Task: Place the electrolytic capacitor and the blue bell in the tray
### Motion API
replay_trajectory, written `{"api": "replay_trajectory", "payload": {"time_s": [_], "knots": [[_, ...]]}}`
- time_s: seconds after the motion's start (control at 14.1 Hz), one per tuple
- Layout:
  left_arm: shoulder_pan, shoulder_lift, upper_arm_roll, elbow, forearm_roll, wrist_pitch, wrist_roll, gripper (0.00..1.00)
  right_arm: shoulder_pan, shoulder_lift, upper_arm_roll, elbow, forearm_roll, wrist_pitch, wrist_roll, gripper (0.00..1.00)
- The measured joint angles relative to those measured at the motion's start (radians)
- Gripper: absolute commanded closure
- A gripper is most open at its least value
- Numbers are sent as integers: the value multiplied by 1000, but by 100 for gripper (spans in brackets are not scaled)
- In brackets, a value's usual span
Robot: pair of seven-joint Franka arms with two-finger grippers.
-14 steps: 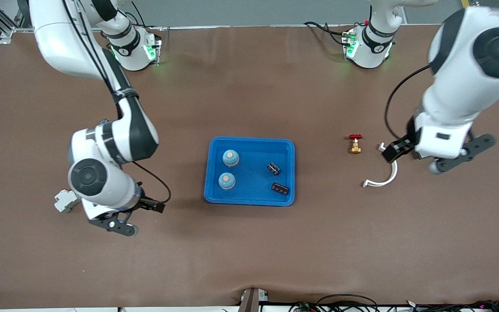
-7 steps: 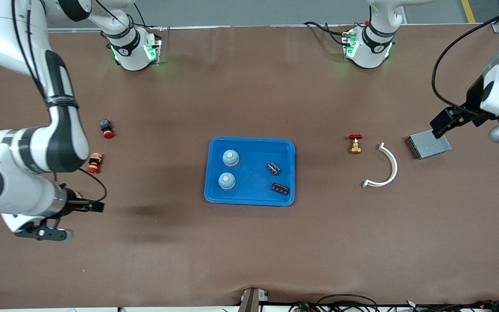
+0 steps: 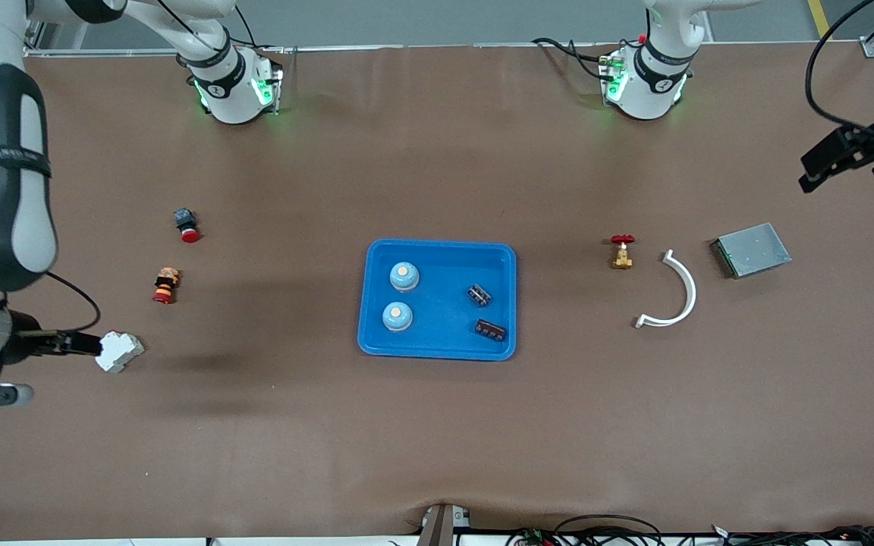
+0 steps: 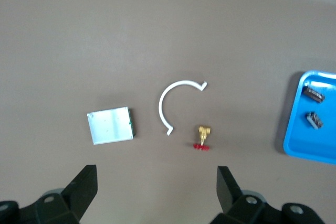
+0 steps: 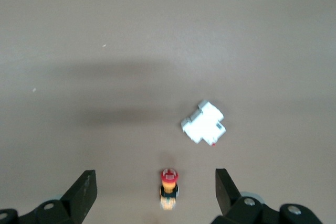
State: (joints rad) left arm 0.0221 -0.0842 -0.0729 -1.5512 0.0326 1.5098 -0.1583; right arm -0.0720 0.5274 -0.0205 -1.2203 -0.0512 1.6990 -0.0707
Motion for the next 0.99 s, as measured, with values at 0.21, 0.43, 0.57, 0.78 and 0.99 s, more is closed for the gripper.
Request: {"api": "replay_trajectory", "payload": {"time_s": [0.21,0.43,0.57,0.78,0.99], "knots": [[-3,-35,5,-22,-3,-20,6,0,0,-120,7,0,1,-126,0,0],[-10,-53,5,-37,-10,-20,6,0,0,-217,8,-19,2,-206,0,0],[-12,-55,2,-42,-19,-24,9,0,0,-276,9,-78,3,-200,0,0],[-18,-55,-1,-49,-19,-36,10,0,0,-372,10,-210,3,-136,0,0],[-18,-51,-1,-49,-19,-39,10,0,0,-477,10,-362,3,-62,0,0]]}}
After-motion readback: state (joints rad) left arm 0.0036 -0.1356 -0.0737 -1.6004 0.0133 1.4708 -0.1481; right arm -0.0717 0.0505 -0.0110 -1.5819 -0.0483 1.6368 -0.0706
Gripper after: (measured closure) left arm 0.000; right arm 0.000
